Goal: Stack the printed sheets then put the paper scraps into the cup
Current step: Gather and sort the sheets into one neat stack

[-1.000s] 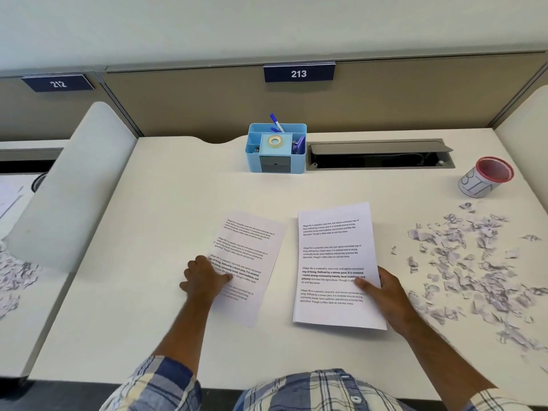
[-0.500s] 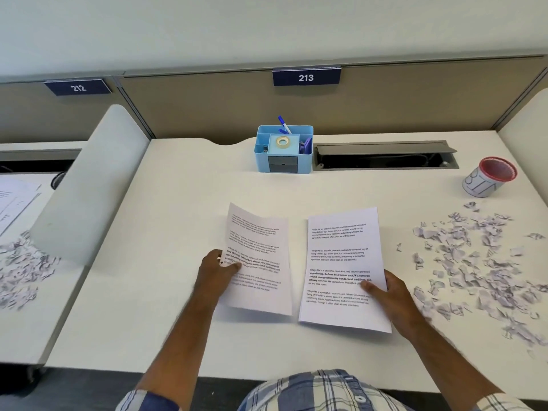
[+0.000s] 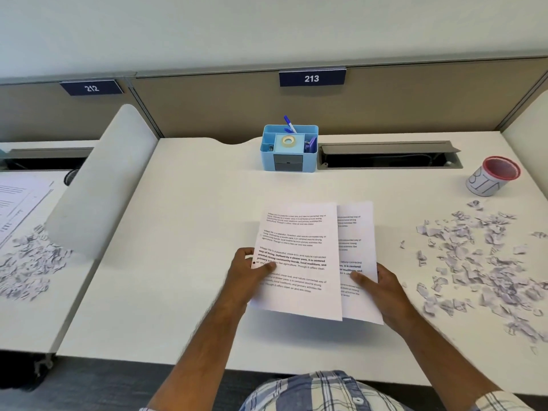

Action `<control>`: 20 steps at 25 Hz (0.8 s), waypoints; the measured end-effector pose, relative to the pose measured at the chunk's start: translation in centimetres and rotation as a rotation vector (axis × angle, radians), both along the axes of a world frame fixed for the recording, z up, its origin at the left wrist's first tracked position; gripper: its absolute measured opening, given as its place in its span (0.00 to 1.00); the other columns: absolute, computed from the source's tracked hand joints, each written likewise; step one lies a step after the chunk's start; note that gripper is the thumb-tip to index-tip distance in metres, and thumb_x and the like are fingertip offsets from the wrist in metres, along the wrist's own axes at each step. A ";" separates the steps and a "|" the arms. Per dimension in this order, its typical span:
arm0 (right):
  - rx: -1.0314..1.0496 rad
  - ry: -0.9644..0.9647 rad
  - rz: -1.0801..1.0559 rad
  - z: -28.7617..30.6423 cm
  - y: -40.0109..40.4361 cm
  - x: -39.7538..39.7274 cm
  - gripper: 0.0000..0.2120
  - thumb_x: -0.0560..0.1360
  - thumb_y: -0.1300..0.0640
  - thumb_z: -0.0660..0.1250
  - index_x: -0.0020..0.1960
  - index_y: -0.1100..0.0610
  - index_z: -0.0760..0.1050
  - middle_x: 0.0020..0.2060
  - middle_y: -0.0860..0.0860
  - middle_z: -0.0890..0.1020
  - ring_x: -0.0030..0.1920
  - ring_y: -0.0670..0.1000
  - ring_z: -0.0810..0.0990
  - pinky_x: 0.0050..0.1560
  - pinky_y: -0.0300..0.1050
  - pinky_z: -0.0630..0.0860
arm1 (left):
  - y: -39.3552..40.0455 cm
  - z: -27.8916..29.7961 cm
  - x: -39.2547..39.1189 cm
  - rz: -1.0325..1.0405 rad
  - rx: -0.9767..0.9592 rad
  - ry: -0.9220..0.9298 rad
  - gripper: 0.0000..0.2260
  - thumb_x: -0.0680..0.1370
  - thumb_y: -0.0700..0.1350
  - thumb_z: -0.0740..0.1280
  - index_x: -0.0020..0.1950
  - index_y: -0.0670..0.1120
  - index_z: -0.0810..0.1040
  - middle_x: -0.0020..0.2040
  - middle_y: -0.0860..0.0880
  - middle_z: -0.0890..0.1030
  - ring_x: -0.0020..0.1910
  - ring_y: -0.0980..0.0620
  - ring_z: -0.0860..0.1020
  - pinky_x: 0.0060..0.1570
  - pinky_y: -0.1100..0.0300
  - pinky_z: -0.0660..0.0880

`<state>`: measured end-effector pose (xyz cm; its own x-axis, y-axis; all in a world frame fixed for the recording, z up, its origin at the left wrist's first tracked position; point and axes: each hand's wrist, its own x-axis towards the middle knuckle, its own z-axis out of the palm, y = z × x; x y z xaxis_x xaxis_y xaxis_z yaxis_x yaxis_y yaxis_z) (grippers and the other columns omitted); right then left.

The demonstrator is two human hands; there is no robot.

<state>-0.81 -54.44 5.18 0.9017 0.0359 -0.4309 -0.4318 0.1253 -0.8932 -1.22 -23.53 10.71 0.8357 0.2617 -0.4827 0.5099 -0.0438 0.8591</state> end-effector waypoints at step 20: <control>-0.118 -0.272 0.140 4.5 2.2 0.6 0.14 0.82 0.58 0.67 0.67 0.54 0.76 0.59 0.48 0.85 0.59 0.50 0.85 0.56 0.43 0.81 | -1.9 1.2 1.6 -0.290 -0.151 -0.084 0.17 0.80 0.38 0.73 0.69 0.46 0.79 0.62 0.49 0.86 0.61 0.47 0.85 0.65 0.44 0.80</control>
